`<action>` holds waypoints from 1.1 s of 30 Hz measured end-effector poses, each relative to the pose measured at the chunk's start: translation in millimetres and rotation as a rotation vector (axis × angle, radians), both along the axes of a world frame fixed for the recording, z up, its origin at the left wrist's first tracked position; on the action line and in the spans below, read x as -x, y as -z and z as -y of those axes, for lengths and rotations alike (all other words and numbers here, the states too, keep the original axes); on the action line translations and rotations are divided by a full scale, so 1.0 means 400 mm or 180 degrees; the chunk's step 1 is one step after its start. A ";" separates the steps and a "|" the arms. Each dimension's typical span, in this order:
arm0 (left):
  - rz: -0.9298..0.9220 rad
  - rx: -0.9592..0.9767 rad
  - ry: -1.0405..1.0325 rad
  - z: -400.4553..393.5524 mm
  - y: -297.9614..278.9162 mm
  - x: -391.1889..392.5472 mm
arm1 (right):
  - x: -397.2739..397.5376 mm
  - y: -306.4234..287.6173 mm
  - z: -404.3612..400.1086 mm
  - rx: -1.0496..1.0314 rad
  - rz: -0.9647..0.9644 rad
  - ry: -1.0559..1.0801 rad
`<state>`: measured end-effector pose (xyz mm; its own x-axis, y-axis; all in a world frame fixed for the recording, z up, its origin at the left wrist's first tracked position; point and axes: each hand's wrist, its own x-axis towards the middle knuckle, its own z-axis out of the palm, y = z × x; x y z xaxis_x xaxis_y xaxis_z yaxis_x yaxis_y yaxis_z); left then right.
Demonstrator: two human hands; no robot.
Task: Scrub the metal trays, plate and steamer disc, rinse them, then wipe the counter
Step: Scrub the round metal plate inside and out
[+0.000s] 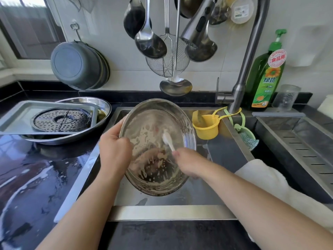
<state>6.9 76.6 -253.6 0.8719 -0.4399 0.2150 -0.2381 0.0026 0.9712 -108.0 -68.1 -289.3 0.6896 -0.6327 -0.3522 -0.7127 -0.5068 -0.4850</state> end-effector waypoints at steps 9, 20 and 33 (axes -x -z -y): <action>0.0031 0.0156 -0.0019 0.005 0.016 -0.011 | 0.011 -0.009 0.063 0.0532 -0.0541 0.0280; -0.0172 -0.0207 -0.0477 0.001 0.041 -0.049 | 0.024 0.003 0.002 0.0067 -0.0804 -0.0698; 0.1436 -0.2596 0.0322 0.046 0.033 -0.069 | 0.069 -0.047 0.097 0.0523 -0.0926 0.0150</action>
